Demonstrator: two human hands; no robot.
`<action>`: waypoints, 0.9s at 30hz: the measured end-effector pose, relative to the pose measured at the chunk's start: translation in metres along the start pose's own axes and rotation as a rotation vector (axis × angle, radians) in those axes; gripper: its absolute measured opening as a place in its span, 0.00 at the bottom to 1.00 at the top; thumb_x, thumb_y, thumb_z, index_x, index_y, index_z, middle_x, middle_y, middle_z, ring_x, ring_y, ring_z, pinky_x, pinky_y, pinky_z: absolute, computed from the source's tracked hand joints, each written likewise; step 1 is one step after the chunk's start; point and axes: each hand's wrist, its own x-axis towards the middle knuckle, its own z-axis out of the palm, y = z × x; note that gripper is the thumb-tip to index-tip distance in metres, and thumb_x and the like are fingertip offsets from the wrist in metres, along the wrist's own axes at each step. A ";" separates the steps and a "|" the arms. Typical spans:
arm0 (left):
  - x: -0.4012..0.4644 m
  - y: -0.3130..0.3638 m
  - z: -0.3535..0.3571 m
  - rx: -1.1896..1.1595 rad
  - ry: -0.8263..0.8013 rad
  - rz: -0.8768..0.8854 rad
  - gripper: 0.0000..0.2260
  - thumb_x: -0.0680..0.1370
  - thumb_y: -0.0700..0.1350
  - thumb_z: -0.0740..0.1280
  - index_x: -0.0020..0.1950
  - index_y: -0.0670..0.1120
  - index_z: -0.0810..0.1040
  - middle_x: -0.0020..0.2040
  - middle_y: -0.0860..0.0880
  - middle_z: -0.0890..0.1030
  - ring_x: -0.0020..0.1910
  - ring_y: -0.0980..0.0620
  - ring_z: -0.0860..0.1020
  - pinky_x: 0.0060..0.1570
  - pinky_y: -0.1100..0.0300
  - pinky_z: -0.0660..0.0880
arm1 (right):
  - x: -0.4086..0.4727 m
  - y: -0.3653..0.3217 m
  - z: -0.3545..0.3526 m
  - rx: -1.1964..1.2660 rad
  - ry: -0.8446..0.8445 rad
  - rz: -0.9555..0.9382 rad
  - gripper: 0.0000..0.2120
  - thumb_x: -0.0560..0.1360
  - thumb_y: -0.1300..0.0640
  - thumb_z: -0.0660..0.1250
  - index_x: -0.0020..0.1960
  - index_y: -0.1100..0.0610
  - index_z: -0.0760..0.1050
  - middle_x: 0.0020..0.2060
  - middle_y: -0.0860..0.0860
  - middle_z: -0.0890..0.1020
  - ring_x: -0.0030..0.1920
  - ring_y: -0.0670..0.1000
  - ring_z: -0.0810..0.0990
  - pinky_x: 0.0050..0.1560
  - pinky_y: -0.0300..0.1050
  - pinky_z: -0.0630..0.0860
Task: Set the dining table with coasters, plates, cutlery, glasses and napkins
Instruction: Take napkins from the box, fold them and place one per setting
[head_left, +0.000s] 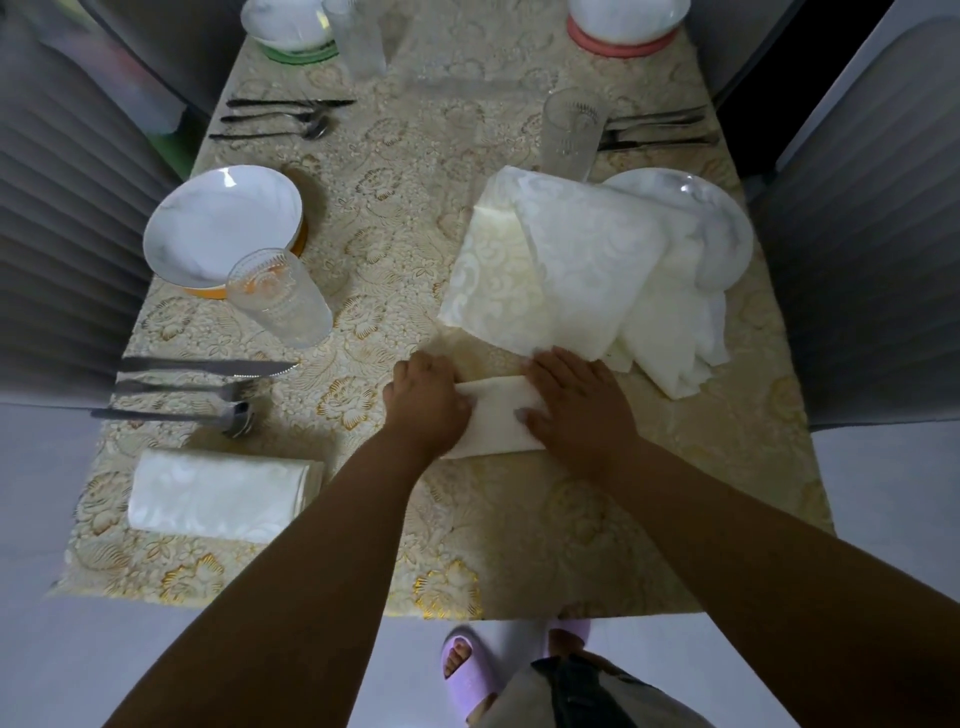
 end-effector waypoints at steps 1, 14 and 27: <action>0.002 0.002 -0.006 -0.056 -0.035 0.025 0.10 0.76 0.46 0.66 0.55 0.44 0.73 0.56 0.42 0.74 0.57 0.42 0.72 0.51 0.51 0.70 | 0.003 0.001 -0.004 -0.009 0.026 -0.022 0.27 0.70 0.41 0.55 0.57 0.57 0.78 0.56 0.54 0.80 0.57 0.58 0.79 0.56 0.55 0.73; -0.026 -0.004 -0.008 -0.688 -0.096 -0.081 0.06 0.77 0.46 0.69 0.43 0.48 0.74 0.42 0.50 0.76 0.41 0.54 0.72 0.38 0.59 0.68 | 0.022 0.010 -0.028 0.169 -0.234 -0.194 0.14 0.77 0.48 0.62 0.56 0.57 0.72 0.54 0.56 0.75 0.58 0.56 0.71 0.57 0.48 0.66; -0.043 0.002 -0.010 -0.428 -0.345 -0.052 0.09 0.74 0.49 0.73 0.44 0.43 0.83 0.39 0.48 0.81 0.39 0.53 0.77 0.40 0.60 0.72 | 0.022 0.018 -0.021 -0.020 -0.391 -0.388 0.35 0.69 0.35 0.38 0.50 0.52 0.79 0.49 0.53 0.79 0.55 0.55 0.74 0.59 0.52 0.68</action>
